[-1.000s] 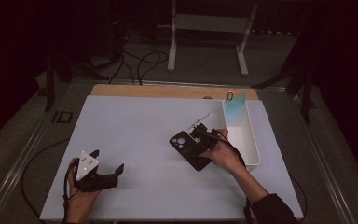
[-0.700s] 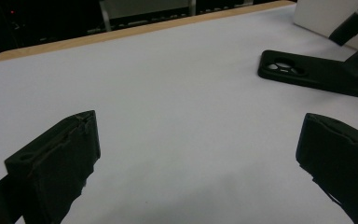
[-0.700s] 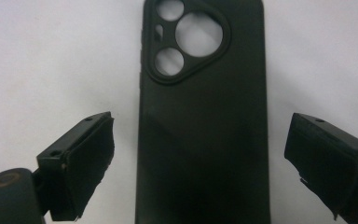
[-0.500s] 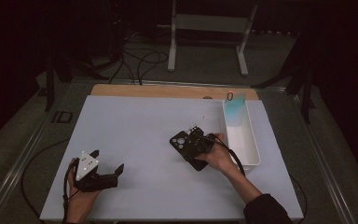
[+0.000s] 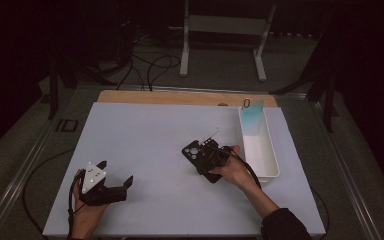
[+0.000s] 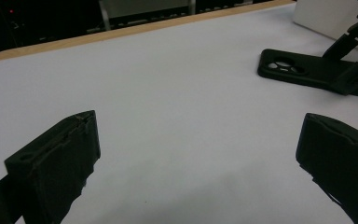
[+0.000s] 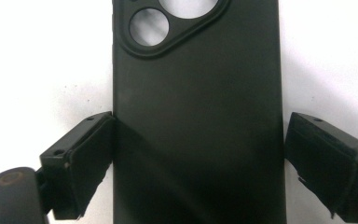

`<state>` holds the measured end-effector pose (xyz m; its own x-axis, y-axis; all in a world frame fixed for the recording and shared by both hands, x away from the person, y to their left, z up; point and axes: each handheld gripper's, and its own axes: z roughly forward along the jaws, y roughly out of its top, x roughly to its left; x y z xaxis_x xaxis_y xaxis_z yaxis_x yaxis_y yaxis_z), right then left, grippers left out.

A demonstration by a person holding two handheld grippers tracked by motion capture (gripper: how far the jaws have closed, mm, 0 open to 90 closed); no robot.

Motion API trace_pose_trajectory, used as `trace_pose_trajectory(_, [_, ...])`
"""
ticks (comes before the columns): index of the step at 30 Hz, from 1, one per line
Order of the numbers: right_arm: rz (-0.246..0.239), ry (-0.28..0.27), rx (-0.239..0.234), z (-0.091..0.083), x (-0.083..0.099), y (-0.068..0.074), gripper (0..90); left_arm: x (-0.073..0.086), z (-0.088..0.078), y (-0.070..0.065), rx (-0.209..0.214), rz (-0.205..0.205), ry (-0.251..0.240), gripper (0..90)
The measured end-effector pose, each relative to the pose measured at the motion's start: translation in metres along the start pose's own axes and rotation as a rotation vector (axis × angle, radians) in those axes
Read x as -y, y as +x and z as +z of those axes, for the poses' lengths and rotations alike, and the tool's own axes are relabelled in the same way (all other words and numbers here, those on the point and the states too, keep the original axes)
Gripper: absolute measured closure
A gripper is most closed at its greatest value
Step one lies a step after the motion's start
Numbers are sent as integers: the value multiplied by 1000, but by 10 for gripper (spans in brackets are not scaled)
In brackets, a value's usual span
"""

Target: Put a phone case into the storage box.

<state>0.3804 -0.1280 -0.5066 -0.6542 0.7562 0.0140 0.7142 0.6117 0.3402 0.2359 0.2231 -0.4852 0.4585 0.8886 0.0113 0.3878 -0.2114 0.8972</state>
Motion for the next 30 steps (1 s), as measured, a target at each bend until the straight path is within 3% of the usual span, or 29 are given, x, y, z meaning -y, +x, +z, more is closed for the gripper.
trace_pose_trajectory(9, [1, -10, 14, -2, 2, 3, 136, 0, 0, 0, -1, -1, 1, 3])
trace_pose_trajectory(14, [-23, -16, 54, -4, 3, 9, 144, 0, 0, 0, -2, -1, 0, 3])
trace_pose_trajectory(18, [-27, -24, 58, -5, 4, 13, 146, 0, 0, 0, -2, -1, 0, 3])
trace_pose_trajectory(30, [-10, -99, 60, -20, 6, 13, 145, 0, 0, 0, -2, 1, 2, 3])
